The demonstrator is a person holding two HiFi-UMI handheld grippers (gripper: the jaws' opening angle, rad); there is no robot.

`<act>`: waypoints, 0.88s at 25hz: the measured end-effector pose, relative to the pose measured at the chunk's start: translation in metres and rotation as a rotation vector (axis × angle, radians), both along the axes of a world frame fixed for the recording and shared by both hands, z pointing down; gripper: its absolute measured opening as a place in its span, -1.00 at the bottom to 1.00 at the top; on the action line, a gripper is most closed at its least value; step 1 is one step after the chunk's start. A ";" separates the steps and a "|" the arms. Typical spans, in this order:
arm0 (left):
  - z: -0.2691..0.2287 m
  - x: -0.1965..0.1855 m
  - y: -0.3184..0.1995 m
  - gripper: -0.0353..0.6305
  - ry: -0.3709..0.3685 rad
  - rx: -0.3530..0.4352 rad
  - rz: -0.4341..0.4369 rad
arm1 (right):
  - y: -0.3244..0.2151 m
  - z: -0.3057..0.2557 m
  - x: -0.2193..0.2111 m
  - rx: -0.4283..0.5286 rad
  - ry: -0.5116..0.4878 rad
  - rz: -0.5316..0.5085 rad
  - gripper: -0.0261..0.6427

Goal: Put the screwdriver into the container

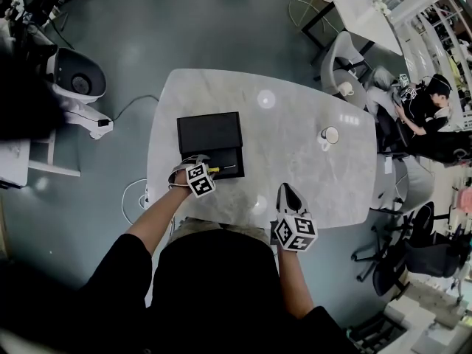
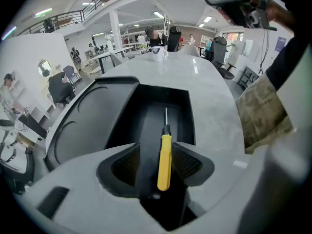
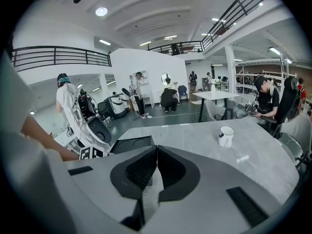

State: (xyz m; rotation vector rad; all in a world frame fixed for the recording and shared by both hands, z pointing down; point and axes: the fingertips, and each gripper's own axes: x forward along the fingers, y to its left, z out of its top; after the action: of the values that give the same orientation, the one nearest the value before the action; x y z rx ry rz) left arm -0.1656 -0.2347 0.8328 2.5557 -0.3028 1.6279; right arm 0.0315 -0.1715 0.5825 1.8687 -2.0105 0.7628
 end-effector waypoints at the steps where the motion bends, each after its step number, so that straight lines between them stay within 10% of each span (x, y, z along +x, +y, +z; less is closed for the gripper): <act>1: -0.004 0.000 0.002 -0.27 0.011 0.008 -0.001 | 0.003 0.000 -0.002 0.001 -0.002 -0.001 -0.89; 13: -0.096 -0.038 0.001 -0.27 0.336 -0.017 -0.376 | 0.028 -0.032 -0.052 0.056 0.008 -0.055 -0.89; 22: -0.231 -0.057 0.053 -0.31 0.680 0.108 -0.578 | 0.048 -0.049 -0.041 0.089 -0.038 -0.109 -0.89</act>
State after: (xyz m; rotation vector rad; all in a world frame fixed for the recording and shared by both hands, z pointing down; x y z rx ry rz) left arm -0.2222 -0.1818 0.6017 2.5558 -0.9474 0.5277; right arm -0.0095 -0.1233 0.5330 1.7869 -2.1829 0.6950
